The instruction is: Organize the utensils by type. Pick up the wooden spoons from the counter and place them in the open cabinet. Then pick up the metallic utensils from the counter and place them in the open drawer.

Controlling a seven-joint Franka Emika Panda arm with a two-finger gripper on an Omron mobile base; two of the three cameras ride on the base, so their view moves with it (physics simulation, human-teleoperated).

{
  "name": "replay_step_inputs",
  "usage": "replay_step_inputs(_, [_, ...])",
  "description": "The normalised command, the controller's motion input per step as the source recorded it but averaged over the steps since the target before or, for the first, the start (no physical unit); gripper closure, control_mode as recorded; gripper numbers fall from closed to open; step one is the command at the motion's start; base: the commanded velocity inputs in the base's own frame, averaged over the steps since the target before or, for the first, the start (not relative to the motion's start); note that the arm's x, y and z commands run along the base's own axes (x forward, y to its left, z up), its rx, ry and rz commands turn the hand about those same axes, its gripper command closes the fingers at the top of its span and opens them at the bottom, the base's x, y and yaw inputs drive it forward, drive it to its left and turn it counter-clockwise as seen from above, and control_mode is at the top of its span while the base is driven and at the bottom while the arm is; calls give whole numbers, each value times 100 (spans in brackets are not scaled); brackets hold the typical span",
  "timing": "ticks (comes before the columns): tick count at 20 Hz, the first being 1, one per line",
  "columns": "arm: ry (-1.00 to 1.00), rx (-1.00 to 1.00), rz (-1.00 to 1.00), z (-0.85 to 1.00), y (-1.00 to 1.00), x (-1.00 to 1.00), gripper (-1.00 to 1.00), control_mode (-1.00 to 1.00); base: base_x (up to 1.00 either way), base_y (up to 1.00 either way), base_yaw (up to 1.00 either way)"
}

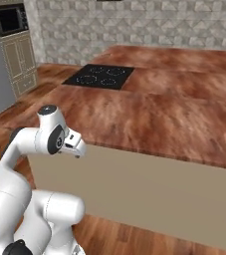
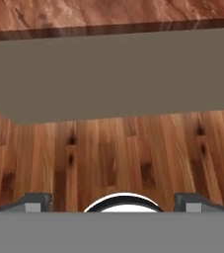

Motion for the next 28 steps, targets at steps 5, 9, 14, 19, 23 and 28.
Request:
replay_step_inputs(5, [0, 0, 0, 0, 0, 0, -100, 100, 24, 100, 0])
replay_step_inputs(9, [0, 0, 0, 0, 0, 0, -100, 100, 30, 100, 0])
replay_step_inputs(14, [0, 0, 0, 0, 0, 0, -100, 100, 41, 100, 0])
replay_step_inputs(19, [0, 0, 0, 0, 0, 0, -100, 100, 57, 100, -1])
replay_step_inputs(23, [0, 0, 0, 0, 0, 0, -100, 100, 58, 100, 0])
replay_step_inputs(28, [0, 0, 0, 0, 0, 0, -100, 100, 66, 97, -5])
